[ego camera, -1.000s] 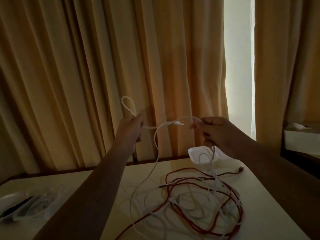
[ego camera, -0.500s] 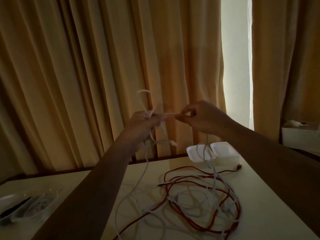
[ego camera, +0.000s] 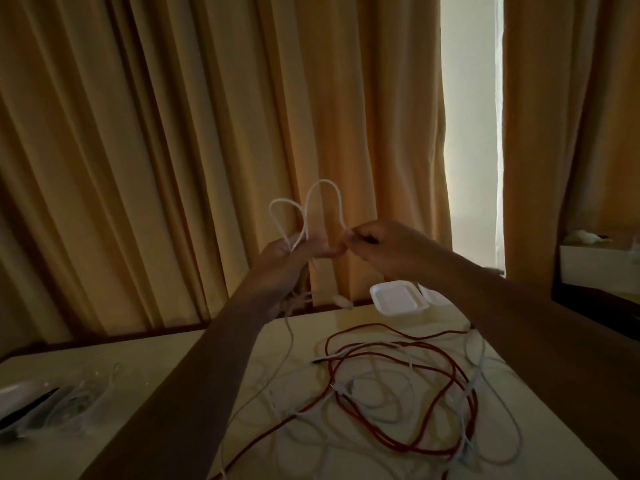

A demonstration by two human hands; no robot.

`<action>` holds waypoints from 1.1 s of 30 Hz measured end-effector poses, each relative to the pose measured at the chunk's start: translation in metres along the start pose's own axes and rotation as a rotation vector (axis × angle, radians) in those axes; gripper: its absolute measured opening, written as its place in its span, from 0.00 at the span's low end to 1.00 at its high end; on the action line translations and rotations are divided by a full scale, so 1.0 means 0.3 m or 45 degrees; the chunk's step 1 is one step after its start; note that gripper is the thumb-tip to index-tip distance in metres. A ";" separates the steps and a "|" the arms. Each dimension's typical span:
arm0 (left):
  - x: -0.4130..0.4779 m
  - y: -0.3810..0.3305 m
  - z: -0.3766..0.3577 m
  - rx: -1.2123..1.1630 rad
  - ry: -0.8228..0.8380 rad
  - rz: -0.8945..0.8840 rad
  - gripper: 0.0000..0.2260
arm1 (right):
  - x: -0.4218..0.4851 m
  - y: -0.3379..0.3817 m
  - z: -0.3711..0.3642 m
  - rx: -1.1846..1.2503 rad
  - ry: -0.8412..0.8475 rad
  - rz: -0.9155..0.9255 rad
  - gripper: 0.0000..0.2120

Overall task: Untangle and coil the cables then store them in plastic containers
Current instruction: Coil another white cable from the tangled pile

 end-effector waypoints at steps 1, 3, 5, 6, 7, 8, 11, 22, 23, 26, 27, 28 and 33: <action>0.005 -0.003 -0.016 -0.128 0.046 -0.002 0.19 | 0.008 0.017 -0.014 -0.025 0.018 0.015 0.14; 0.018 0.004 -0.034 -0.284 0.079 0.021 0.26 | 0.016 0.039 -0.034 -0.084 0.039 0.054 0.12; 0.030 0.011 -0.048 -0.294 0.061 -0.023 0.22 | 0.021 0.041 -0.048 -0.138 0.031 0.086 0.14; 0.034 0.014 -0.044 -0.271 0.001 -0.036 0.16 | 0.019 0.027 -0.050 -0.156 0.036 0.066 0.17; 0.042 0.024 -0.023 -0.281 -0.099 -0.034 0.14 | 0.011 0.009 -0.051 -0.163 0.060 0.018 0.20; 0.046 0.030 0.007 -0.347 -0.199 -0.017 0.14 | -0.003 -0.017 -0.051 -0.165 0.098 -0.038 0.21; 0.061 0.056 0.108 -0.585 -0.284 -0.003 0.13 | -0.061 -0.091 -0.056 -0.202 0.195 -0.164 0.19; 0.031 0.248 0.125 0.016 -0.019 0.358 0.47 | -0.081 -0.172 -0.050 0.812 0.015 -0.527 0.18; 0.038 0.269 0.149 0.042 -0.028 0.367 0.48 | -0.080 -0.177 -0.047 0.822 -0.001 -0.531 0.18; 0.043 0.342 0.204 0.505 0.068 0.490 0.47 | -0.080 -0.183 -0.061 0.883 0.016 -0.543 0.20; 0.046 0.350 0.218 0.714 0.065 0.463 0.46 | -0.080 -0.178 -0.070 0.870 0.041 -0.537 0.21; 0.041 0.329 0.217 0.878 0.022 0.359 0.45 | -0.080 -0.169 -0.079 0.829 0.071 -0.523 0.21; -0.047 0.080 0.056 0.778 -0.087 -0.498 0.31 | -0.080 -0.075 -0.126 0.635 0.312 -0.388 0.20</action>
Point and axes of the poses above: each hand's wrist, its own x-axis towards the middle knuckle, its own z-axis out of the back of the hand, y = z × x, the point moved 5 cm from there along x, towards the middle knuckle, and after that the axes turned 4 degrees about -x, right-handed, at the moved point
